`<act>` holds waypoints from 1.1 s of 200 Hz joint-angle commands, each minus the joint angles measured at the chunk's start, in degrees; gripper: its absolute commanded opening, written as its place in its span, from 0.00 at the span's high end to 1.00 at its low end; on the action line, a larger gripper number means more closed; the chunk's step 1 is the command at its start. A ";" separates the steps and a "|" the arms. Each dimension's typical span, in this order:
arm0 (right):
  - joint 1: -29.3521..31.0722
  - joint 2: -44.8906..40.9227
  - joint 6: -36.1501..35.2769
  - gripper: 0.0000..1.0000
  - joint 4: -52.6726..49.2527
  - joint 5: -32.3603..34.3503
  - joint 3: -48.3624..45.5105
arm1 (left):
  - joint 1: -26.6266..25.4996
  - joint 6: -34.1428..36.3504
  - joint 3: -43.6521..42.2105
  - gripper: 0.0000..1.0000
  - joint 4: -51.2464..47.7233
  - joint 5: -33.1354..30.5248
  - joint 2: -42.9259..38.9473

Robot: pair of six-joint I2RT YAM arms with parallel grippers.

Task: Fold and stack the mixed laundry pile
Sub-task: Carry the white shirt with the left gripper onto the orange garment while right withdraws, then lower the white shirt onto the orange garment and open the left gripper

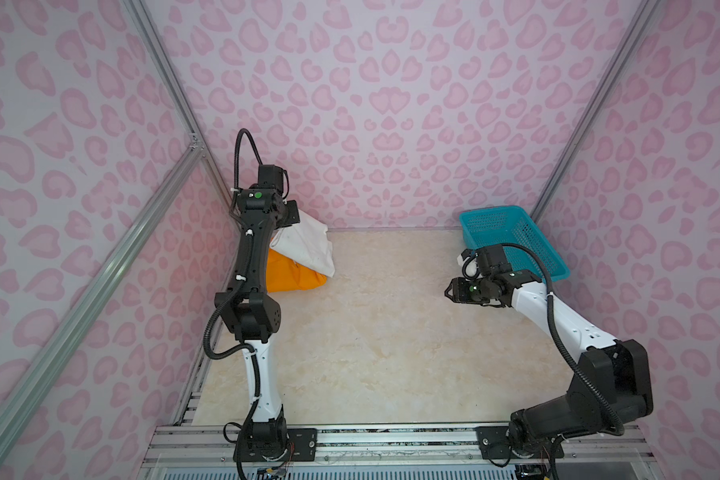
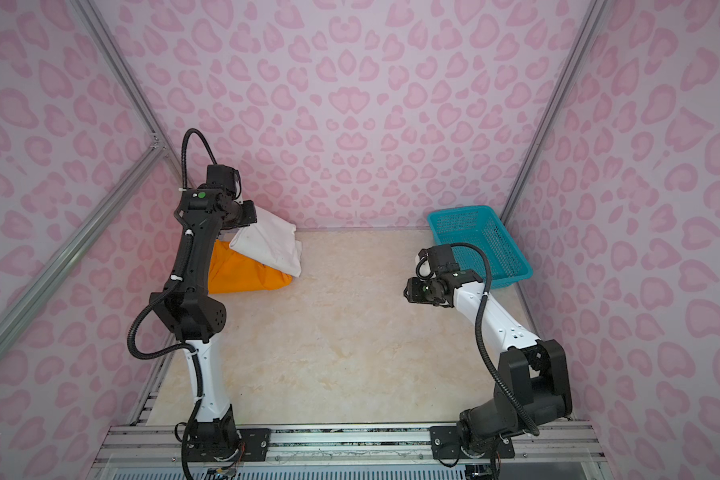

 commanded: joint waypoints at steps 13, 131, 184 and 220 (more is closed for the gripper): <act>0.17 -0.83 -0.12 0.52 0.74 -0.42 -0.81 | 0.82 2.57 1.43 0.97 1.61 -1.47 -1.30; 1.71 -2.16 -0.05 0.52 0.45 1.57 -1.03 | 7.33 5.12 -7.67 0.97 3.85 -2.30 0.63; 1.75 -8.03 -2.32 0.52 0.33 2.95 -1.83 | 8.56 6.85 -7.57 0.97 8.55 -13.15 7.58; 1.71 -12.65 -3.91 0.51 1.65 3.52 -3.29 | 9.33 4.30 -7.53 0.77 10.92 -17.90 11.01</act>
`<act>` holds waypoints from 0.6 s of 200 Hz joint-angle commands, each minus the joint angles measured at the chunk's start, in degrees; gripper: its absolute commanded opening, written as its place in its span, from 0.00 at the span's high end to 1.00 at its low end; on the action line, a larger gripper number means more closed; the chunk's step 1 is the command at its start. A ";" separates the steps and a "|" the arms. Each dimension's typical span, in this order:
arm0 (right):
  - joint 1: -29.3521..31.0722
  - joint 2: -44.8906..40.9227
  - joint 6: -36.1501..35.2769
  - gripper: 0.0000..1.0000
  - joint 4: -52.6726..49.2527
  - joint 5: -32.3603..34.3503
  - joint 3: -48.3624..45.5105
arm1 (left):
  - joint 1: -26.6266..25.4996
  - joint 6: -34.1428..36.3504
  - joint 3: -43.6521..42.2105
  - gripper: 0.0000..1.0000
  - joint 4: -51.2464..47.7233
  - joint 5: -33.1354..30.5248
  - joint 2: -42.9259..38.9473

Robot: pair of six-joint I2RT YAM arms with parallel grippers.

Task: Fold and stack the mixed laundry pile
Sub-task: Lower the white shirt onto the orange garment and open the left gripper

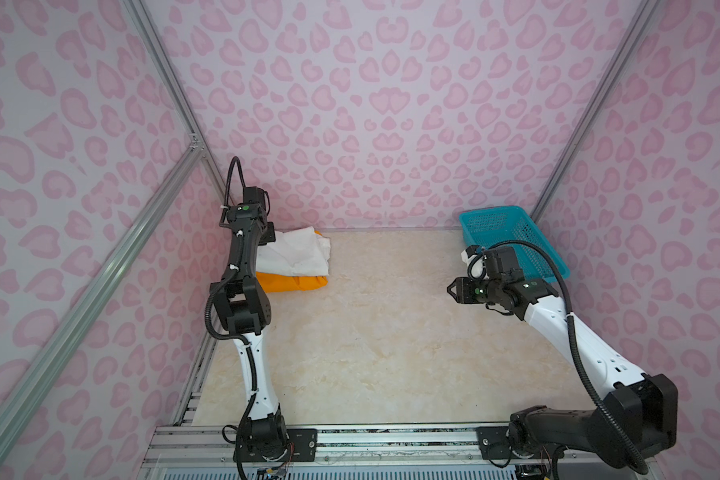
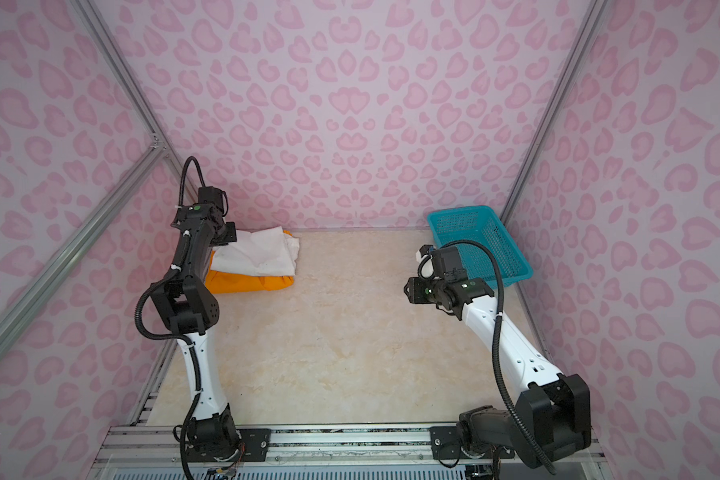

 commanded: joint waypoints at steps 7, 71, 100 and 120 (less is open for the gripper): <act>-0.08 -2.79 -2.06 0.51 1.51 1.21 -1.65 | 0.80 -2.14 -0.13 0.70 4.36 -6.50 2.30; -0.48 -8.29 -4.19 0.45 4.47 3.94 -5.66 | 1.39 -5.98 -10.19 0.27 8.14 -5.33 -8.16; -3.53 -8.23 -4.86 0.43 4.27 5.41 -4.67 | 1.38 -6.28 -24.92 0.22 18.09 1.49 -23.04; -6.41 -8.55 -3.66 0.36 7.15 8.58 -5.75 | 1.37 -5.39 -39.24 0.19 28.70 6.33 -35.49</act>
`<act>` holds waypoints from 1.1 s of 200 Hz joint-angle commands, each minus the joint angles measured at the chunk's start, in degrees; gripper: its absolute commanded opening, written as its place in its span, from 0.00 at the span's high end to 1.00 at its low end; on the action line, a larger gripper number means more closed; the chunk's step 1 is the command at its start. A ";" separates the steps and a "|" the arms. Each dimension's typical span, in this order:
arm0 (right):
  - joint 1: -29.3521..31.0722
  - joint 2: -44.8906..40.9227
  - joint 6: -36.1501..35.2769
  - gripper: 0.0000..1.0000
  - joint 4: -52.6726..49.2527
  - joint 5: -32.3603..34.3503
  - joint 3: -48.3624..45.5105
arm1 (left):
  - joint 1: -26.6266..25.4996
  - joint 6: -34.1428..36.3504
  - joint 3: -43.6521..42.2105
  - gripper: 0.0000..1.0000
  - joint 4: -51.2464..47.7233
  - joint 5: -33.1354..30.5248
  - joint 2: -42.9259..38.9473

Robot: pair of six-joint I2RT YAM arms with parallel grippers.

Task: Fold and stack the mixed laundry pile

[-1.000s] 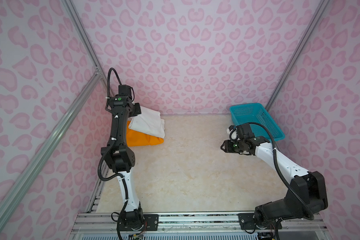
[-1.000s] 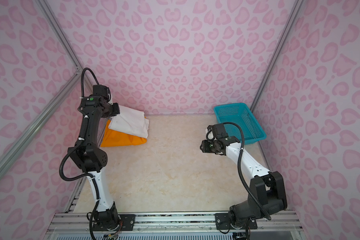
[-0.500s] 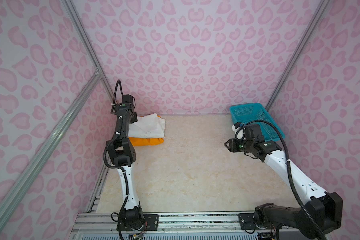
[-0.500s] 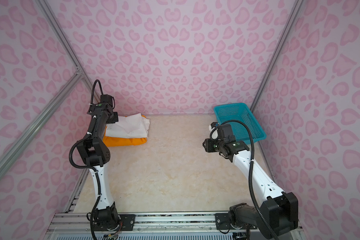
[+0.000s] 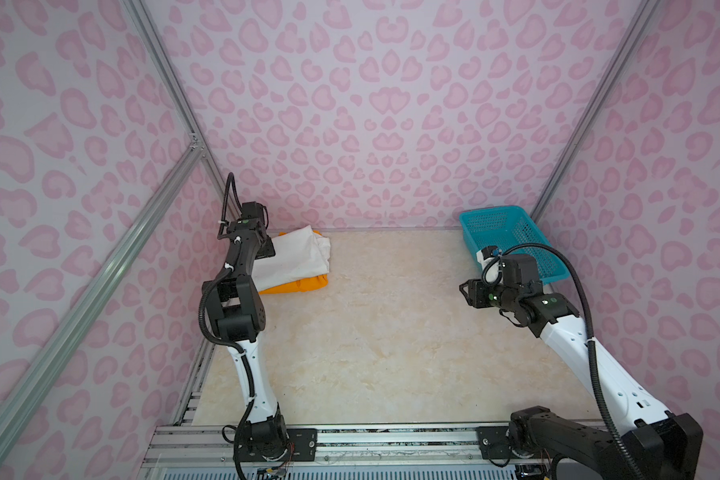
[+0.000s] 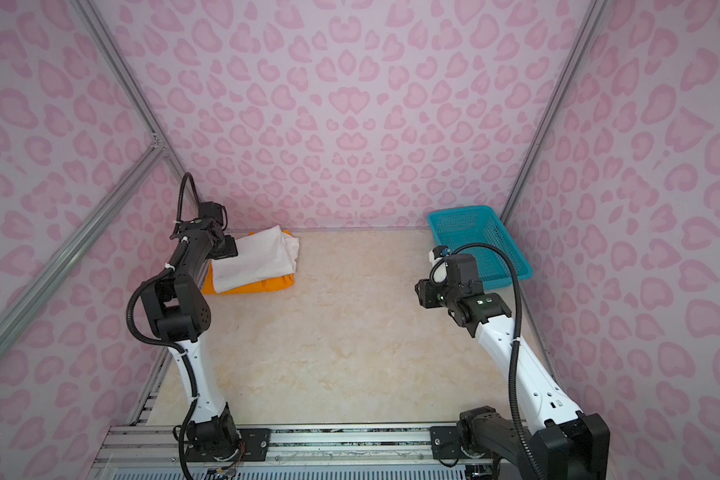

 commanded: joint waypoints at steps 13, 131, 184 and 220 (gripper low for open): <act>-3.89 -0.58 0.89 0.30 7.16 7.15 -2.49 | -0.45 0.81 -21.38 0.17 21.27 8.81 -30.30; -8.12 7.07 -5.23 0.01 58.73 23.13 -27.35 | -7.24 4.47 -78.39 0.03 67.92 9.59 -52.08; -12.11 16.56 -4.01 0.01 76.08 24.64 -35.78 | -7.36 4.08 -86.79 0.03 85.52 9.59 -43.55; -12.38 19.44 -5.54 0.01 82.73 18.98 -38.02 | -7.32 4.12 -91.88 0.03 96.93 10.33 -40.45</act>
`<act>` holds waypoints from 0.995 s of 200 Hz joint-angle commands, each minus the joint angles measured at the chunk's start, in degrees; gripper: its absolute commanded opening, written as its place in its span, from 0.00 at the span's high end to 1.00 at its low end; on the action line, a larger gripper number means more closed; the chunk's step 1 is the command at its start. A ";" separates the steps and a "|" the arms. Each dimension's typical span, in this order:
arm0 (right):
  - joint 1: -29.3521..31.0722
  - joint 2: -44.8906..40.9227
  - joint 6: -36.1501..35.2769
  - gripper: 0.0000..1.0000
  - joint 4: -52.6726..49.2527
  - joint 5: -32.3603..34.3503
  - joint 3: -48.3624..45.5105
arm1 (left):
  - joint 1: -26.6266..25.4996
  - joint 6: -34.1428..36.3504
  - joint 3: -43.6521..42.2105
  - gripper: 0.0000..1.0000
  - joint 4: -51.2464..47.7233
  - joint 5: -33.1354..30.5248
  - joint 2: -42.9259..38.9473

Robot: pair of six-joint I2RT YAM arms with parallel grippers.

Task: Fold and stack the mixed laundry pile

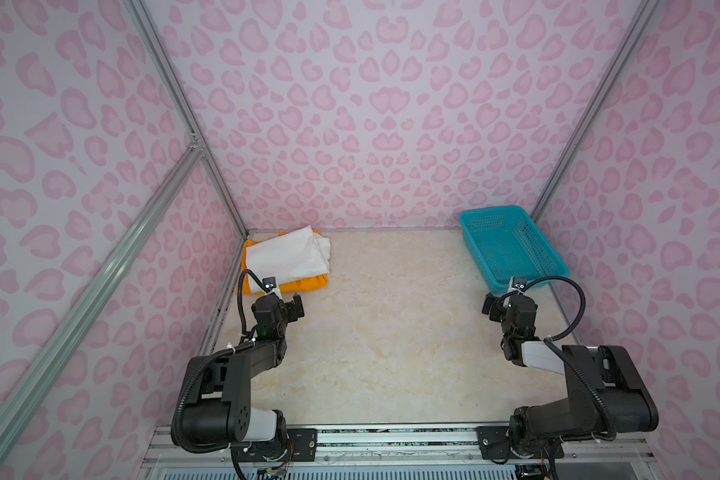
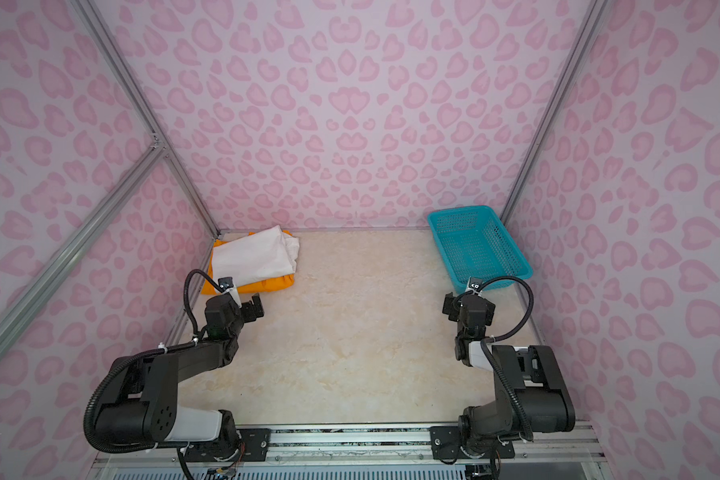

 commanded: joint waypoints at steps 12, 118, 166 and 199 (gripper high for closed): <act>0.57 3.13 -2.13 0.01 12.99 -3.70 -2.59 | 0.12 0.46 -4.77 0.03 20.34 0.40 2.53; 1.89 5.13 -3.47 0.01 17.03 -1.42 -2.89 | -0.46 0.79 -4.18 0.03 18.15 -0.93 2.22; 1.90 5.26 -3.50 0.01 17.19 -1.43 -2.81 | -1.04 1.41 -3.58 0.03 17.24 -1.83 2.60; 1.90 5.18 -3.46 0.01 17.32 -1.41 -2.94 | -1.16 1.44 -3.84 0.03 17.56 -1.92 2.45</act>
